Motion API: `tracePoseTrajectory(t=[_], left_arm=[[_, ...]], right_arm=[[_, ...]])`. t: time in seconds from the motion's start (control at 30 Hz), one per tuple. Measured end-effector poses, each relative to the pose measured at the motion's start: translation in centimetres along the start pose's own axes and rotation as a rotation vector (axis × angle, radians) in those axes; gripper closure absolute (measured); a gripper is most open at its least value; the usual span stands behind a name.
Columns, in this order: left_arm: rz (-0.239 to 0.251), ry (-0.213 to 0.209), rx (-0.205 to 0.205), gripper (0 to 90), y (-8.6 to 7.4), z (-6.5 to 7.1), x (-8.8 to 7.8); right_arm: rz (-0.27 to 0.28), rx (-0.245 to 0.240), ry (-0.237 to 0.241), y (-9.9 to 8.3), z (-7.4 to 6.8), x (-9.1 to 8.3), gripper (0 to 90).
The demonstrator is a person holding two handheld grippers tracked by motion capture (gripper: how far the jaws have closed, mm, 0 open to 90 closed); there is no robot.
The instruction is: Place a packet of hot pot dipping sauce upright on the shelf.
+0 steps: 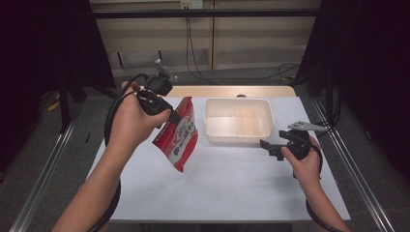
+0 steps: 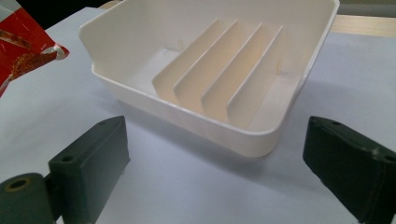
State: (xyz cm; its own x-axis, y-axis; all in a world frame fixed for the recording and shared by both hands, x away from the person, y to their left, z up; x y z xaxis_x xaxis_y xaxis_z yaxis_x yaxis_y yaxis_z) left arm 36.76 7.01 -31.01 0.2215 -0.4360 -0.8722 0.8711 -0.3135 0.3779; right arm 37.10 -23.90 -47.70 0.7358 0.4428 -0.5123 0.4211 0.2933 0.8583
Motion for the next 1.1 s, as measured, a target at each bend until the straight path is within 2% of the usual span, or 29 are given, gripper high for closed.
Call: tracePoseTrajectory(t=[0.07, 0.2, 0.23, 0.33, 0.4, 0.53, 0.6, 0.73, 1.1], left_arm=[[0.007, -0.003, -0.004, 90.0, 0.2, 0.3, -0.1], [0.004, -0.01, 0.026, 90.0, 0.6, 0.7, -0.5], [0.01, -0.007, 0.017, 90.0, 0.8, 0.9, -0.5], [0.005, -0.01, 0.031, 90.0, 1.0, 1.2, -0.5], [-0.002, -0.013, 0.054, 90.0, 1.4, 1.5, -0.5], [0.004, -0.023, 0.05, 90.0, 2.0, 2.0, 0.0], [0.004, -0.027, 0.07, 90.0, 2.4, 2.0, 0.1], [0.003, -0.029, 0.071, 90.0, 3.0, 2.5, 0.5], [-0.01, -0.034, 0.108, 90.0, 4.6, 3.3, 1.3]], right_arm=[[-0.003, 0.003, 0.0, -0.1, 0.1, 0.0, 6.8], [-0.001, -0.001, 0.002, -0.1, 0.2, -0.1, 6.9], [-0.002, -0.001, 0.001, -0.1, 0.2, -0.1, 6.9], [-0.008, -0.004, 0.006, -0.2, 0.1, -0.1, 6.8], [-0.011, -0.002, 0.008, -0.2, 0.0, -0.2, 6.7], [-0.005, 0.0, 0.009, -0.1, 0.0, -0.3, 6.7], [-0.006, 0.001, 0.01, -0.2, 0.0, -0.3, 6.7], [-0.008, 0.003, 0.013, -0.3, 0.0, -0.3, 6.7], [-0.011, 0.003, 0.017, -0.5, 0.1, -0.2, 6.6]])
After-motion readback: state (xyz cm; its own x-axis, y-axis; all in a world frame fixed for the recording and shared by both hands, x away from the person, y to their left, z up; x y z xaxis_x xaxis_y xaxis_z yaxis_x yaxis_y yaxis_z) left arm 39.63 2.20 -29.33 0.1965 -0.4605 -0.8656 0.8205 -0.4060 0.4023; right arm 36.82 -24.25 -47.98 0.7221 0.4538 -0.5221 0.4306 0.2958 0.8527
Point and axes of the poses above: each handheld gripper's, and its own axes: x roughly forward along the jaws, y roughly out of its top, z roughly to its right, the point moved 9 cm from there along x, roughly forward along the jaws, and after that the axes turned 14 degrees about -x, right-handed, at the moved point
